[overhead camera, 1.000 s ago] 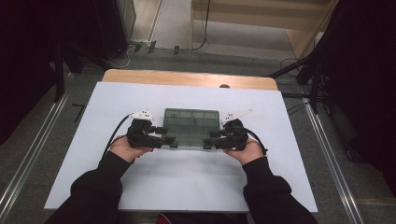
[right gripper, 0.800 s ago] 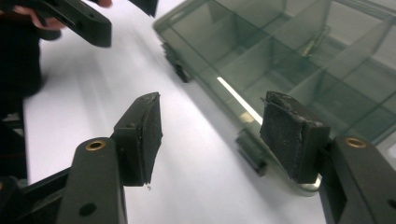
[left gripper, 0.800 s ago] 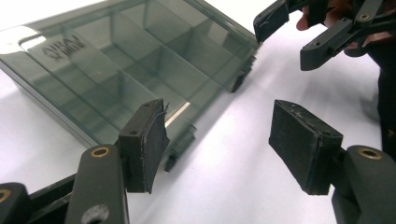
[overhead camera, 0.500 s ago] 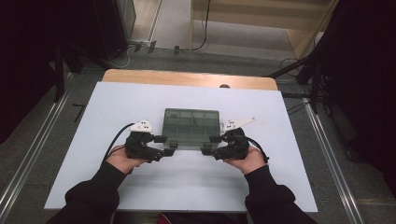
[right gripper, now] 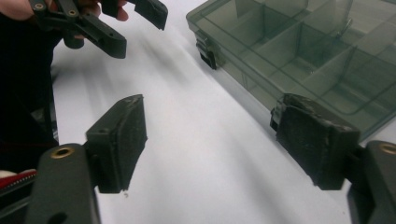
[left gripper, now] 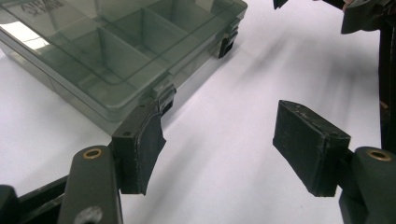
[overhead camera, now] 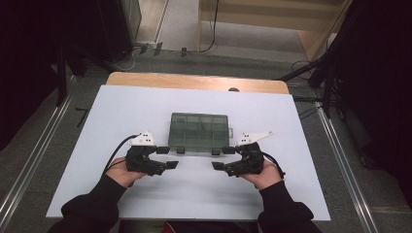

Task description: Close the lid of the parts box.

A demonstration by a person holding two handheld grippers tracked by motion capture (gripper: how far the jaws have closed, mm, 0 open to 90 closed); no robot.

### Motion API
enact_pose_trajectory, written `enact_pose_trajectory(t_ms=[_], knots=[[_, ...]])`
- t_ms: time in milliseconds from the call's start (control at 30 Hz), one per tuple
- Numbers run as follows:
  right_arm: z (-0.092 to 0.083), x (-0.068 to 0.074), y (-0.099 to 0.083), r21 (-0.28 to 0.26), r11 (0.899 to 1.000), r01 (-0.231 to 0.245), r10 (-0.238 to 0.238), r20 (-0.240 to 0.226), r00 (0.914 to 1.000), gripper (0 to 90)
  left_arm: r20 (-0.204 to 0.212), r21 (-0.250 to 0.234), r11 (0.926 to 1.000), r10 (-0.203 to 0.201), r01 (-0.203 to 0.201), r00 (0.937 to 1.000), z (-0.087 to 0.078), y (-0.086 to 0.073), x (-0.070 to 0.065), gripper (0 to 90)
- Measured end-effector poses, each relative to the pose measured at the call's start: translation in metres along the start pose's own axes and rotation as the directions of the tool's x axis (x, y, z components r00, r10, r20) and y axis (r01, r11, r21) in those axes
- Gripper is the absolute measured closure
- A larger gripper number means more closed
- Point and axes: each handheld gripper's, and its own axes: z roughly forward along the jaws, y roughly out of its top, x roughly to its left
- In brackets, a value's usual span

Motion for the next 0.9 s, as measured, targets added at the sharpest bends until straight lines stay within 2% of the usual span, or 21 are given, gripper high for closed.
enact_pose_trajectory(t_ms=[167, 267, 600, 900], knots=[[-0.003, 0.000, -0.008, -0.012, 1.000, -0.029, 0.029, 0.015, 0.9995, 24.1, -0.009, -0.001, 0.9999, 0.010, -0.010, 0.9999, -0.002, -0.006, -0.003, 32.3], [-0.004, 0.000, -0.013, -0.008, 1.000, -0.025, 0.026, 0.024, 0.9994, 24.0, -0.015, 0.002, 0.9999, 0.016, -0.016, 0.9998, -0.006, -0.010, -0.003, 32.3], [-0.011, -0.003, -0.029, 0.015, 1.000, -0.018, 0.017, 0.060, 0.9981, 24.0, -0.039, 0.010, 0.9999, -0.003, 0.003, 0.9992, -0.018, -0.025, 0.001, 32.3], [-0.024, -0.010, -0.042, 0.012, 0.999, -0.047, 0.046, 0.089, 0.9950, 23.7, -0.051, 0.008, 0.9999, -0.007, 0.008, 0.9987, -0.028, -0.033, 0.004, 32.2]])
